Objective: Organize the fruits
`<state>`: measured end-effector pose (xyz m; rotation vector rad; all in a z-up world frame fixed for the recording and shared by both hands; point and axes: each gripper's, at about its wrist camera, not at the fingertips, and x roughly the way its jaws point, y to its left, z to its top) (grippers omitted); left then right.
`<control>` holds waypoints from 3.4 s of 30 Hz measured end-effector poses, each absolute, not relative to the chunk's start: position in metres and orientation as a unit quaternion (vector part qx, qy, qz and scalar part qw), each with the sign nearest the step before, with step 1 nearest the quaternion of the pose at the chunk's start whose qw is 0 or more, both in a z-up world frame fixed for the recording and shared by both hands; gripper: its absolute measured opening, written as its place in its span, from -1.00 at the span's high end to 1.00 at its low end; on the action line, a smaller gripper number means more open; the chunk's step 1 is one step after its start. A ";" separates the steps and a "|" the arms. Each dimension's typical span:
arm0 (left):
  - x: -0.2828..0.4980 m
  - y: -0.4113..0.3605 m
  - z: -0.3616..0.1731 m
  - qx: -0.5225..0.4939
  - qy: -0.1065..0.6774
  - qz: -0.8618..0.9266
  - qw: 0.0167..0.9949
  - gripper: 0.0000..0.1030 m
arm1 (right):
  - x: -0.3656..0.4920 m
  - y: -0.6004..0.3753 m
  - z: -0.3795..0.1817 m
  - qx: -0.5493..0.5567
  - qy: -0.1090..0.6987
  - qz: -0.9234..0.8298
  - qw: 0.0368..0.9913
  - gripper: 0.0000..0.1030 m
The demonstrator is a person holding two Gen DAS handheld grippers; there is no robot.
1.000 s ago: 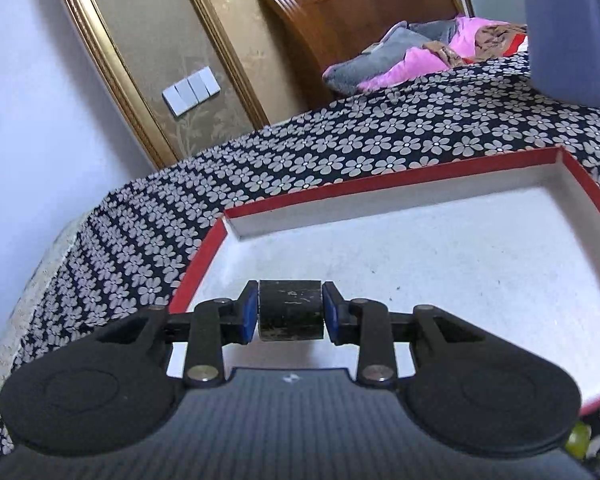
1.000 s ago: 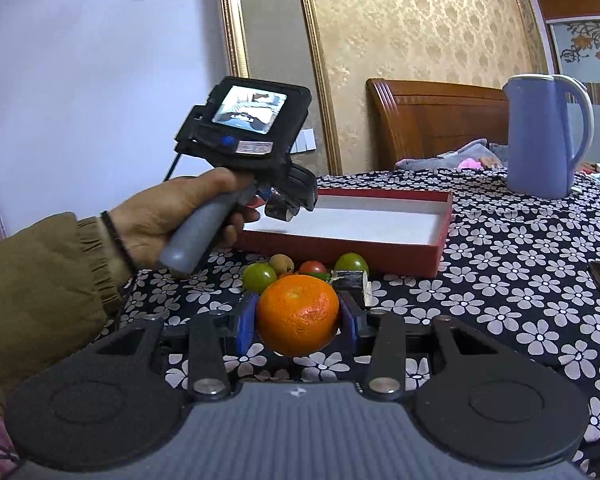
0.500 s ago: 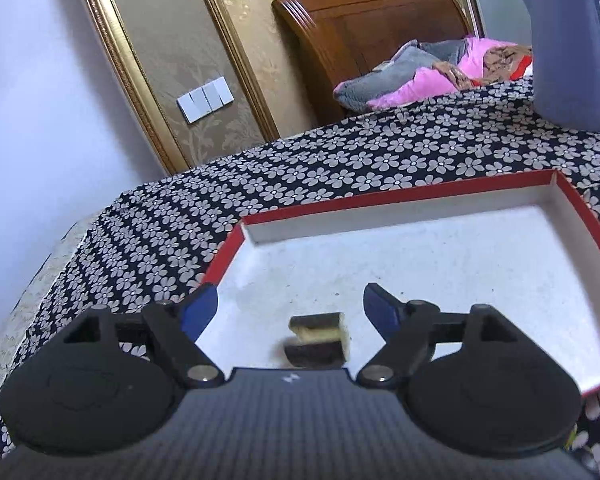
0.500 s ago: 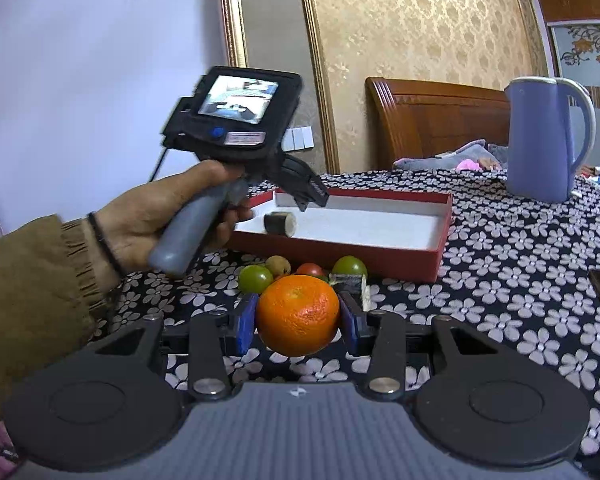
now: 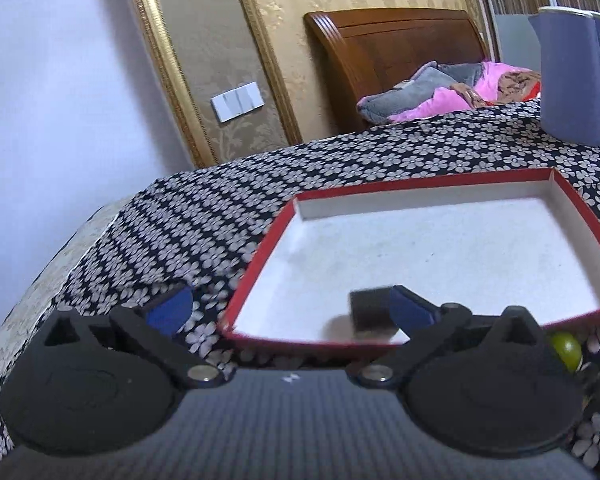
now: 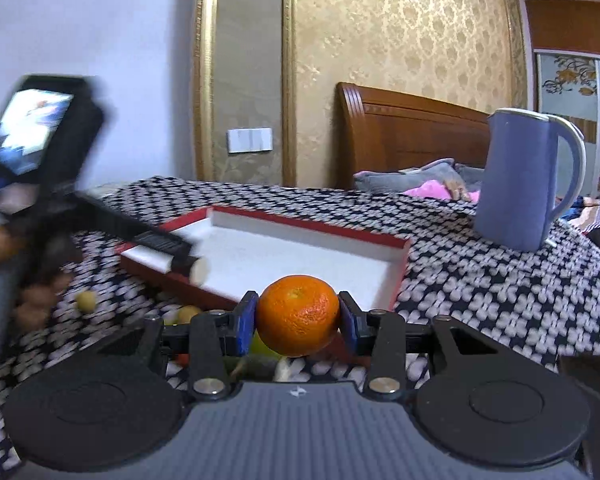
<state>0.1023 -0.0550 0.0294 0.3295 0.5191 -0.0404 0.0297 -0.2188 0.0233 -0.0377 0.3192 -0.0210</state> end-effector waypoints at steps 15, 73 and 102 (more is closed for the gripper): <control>0.061 0.024 0.007 0.082 0.278 0.010 0.957 -1.00 | 0.154 -0.248 0.024 0.023 0.239 -0.044 0.970 0.17; 0.045 0.094 -0.019 -0.003 0.315 0.001 0.949 -1.00 | 0.024 -0.204 -0.014 -0.006 0.241 0.018 0.970 0.42; 0.066 0.042 -0.014 0.079 0.311 -0.113 0.940 0.49 | -0.008 -0.208 -0.015 0.035 0.201 0.032 0.978 0.42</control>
